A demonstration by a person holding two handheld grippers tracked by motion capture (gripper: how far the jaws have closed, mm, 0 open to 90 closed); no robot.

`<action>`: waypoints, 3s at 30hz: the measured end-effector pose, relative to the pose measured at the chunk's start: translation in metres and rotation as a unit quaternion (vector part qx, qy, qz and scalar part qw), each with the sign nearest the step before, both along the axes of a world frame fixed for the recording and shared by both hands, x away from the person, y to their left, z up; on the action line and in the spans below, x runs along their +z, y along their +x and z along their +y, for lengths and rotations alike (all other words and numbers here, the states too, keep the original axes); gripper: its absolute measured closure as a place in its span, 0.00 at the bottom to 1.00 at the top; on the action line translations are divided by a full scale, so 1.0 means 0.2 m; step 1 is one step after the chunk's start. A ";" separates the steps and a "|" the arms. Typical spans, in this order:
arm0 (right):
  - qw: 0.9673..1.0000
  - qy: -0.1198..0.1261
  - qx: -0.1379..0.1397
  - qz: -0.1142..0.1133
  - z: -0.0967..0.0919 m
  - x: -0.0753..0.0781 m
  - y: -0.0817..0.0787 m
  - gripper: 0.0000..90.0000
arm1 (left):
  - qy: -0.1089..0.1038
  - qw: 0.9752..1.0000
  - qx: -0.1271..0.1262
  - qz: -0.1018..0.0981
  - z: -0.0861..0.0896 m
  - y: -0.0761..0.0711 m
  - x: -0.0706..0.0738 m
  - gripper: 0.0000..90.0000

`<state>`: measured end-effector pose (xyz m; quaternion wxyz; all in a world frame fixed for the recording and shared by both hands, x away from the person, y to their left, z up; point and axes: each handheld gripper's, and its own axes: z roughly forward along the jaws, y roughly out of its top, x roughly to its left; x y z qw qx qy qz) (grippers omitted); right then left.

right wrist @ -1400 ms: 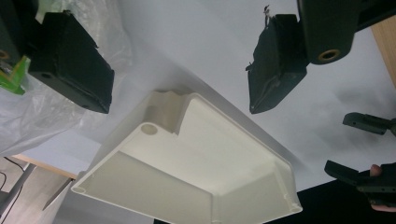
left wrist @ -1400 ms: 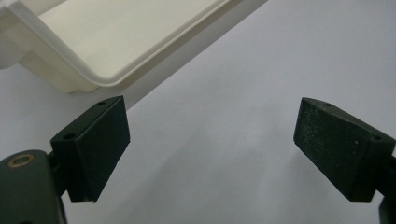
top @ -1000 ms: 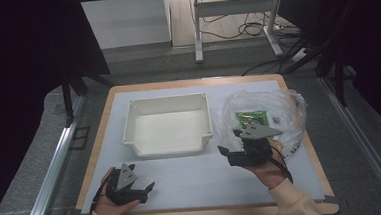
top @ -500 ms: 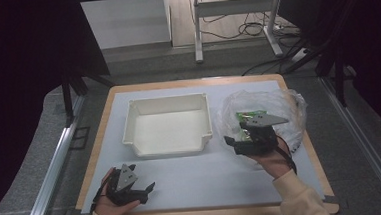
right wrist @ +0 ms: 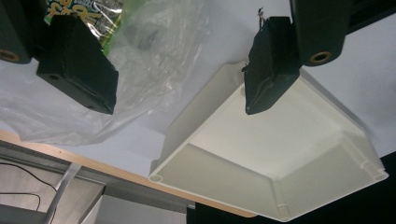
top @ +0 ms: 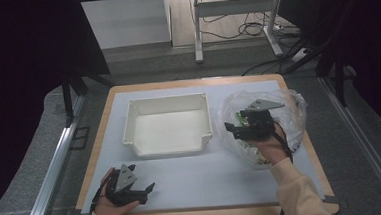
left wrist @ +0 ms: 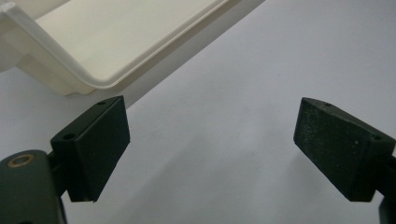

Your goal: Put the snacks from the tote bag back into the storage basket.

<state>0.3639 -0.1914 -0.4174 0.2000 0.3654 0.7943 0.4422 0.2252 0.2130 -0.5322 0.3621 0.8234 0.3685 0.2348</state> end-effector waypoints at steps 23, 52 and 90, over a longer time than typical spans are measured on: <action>0.998 0.000 -0.049 0.027 -0.18 -0.02 0.19 0.31 | 0.001 1.000 0.000 0.000 0.00 0.00 0.00 0.12; 0.990 -0.015 -0.119 0.080 -0.45 -0.13 0.32 0.34 | 0.007 1.000 -0.002 -0.004 0.00 0.00 0.01 0.12; 0.968 -0.052 -0.128 0.209 -0.51 -0.34 0.44 0.54 | 0.002 1.000 -0.001 -0.004 0.00 0.00 0.00 0.12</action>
